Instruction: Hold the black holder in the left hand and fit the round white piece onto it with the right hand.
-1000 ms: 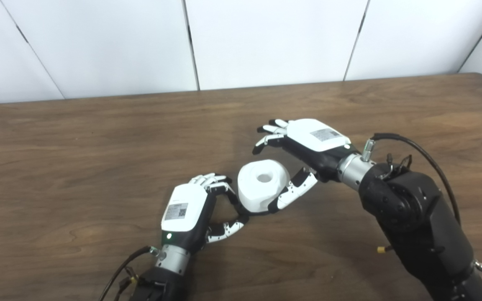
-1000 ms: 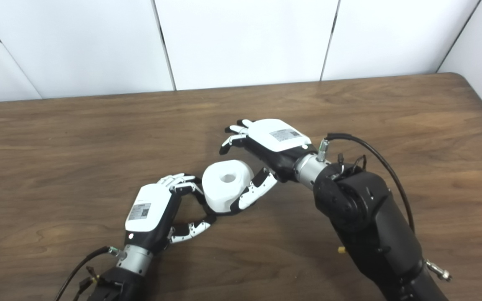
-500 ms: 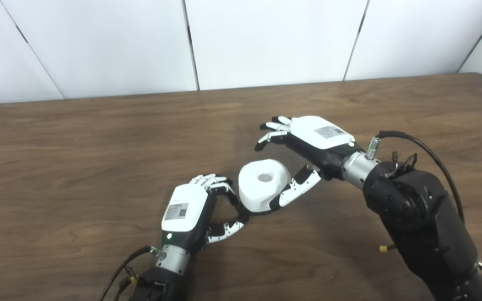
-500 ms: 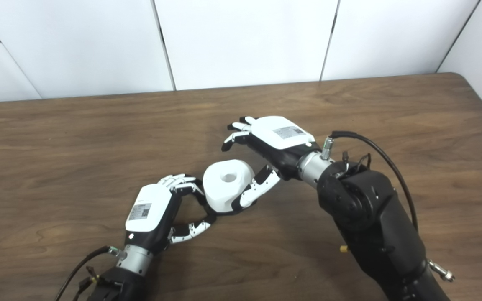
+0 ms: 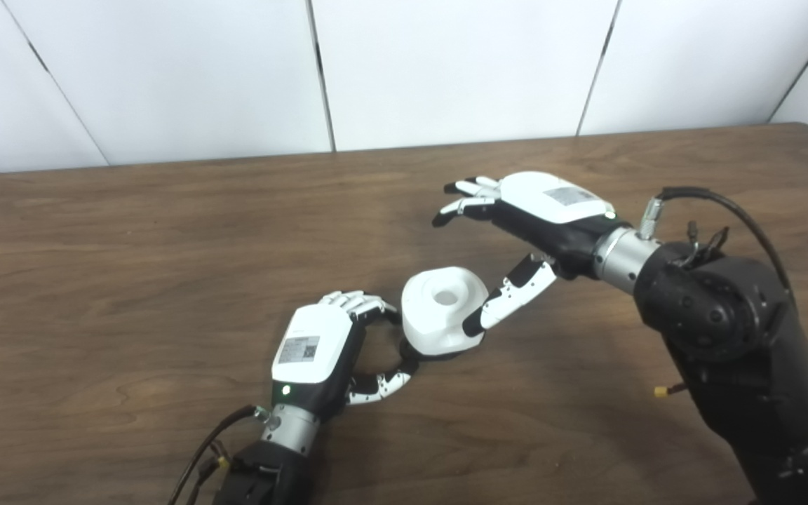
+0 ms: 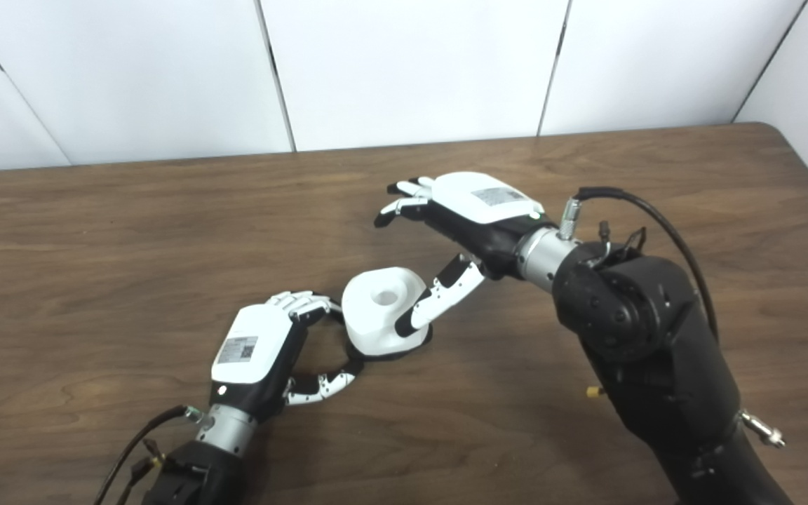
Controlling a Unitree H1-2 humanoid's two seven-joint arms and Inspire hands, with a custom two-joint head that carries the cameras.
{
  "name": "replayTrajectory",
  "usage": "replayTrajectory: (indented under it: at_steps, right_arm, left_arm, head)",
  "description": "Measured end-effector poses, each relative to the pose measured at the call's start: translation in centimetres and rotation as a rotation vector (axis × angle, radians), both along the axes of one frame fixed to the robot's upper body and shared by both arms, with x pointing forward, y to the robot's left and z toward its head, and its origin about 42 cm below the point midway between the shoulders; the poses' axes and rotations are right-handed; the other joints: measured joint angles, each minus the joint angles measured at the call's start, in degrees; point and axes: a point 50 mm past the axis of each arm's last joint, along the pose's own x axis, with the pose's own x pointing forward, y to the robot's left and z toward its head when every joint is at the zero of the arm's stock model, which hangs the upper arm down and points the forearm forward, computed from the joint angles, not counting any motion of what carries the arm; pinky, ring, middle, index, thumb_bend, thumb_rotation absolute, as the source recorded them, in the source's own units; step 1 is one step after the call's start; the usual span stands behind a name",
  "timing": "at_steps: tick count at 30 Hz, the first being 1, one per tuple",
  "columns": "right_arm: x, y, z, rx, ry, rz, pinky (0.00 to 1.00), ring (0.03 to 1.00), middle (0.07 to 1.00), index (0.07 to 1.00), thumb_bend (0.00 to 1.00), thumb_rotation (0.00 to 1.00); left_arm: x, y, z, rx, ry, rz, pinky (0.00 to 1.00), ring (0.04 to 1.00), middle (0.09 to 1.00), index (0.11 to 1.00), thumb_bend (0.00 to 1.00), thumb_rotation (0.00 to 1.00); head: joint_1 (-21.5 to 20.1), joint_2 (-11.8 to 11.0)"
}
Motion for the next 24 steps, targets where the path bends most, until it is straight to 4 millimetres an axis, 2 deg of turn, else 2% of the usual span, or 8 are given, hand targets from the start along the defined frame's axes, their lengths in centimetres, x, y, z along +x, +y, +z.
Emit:
replayTrajectory:
  at_steps: [3,8,11,15,17,19,24]
  right_arm:
    - [0.0,0.0,0.0,-0.001,0.007,0.001,1.00,1.000,0.978,0.840,1.00,0.48]
    - [0.0,0.0,-0.1,-0.004,0.010,0.001,1.00,1.000,0.980,0.843,1.00,0.49]
    - [0.0,0.0,-0.1,-0.008,0.009,-0.002,1.00,1.000,0.978,0.841,1.00,0.49]
    - [0.1,-0.1,-0.1,-0.013,0.009,-0.006,1.00,1.000,0.979,0.843,1.00,0.49]
    - [0.1,-0.2,-0.2,-0.013,0.014,-0.007,1.00,1.000,0.981,0.846,1.00,0.49]
    - [0.2,-0.2,-0.3,-0.014,0.020,-0.009,1.00,1.000,0.981,0.845,1.00,0.50]
    - [0.3,-0.4,-0.3,-0.022,0.020,-0.014,1.00,1.000,0.985,0.847,1.00,0.50]
  left_arm:
    - [0.2,-0.1,0.2,0.005,0.011,0.004,0.83,0.819,0.785,0.852,1.00,0.38]
    - [0.2,0.0,0.2,-0.003,0.014,0.009,0.81,0.818,0.805,0.955,1.00,0.37]
    - [0.3,0.0,0.2,-0.005,0.013,0.013,0.81,0.818,0.815,0.963,1.00,0.39]
    - [0.3,0.1,0.6,-0.002,0.042,0.009,0.86,0.865,0.862,0.990,1.00,0.41]
    - [0.3,0.2,1.6,-0.006,0.100,-0.002,0.89,0.895,0.896,0.998,1.00,0.37]
    - [0.3,0.4,2.5,-0.011,0.166,-0.018,0.86,0.895,0.902,0.989,1.00,0.30]
    - [0.2,2.2,5.4,0.009,0.279,-0.039,0.82,0.889,0.902,0.966,1.00,0.25]
  head:
    - [-0.09,-0.09]
    - [-0.18,-0.09]
    - [-0.18,-0.09]
    - [0.18,-0.18]
    - [0.18,-0.18]
    - [0.70,-0.26]
    - [1.14,-0.09]
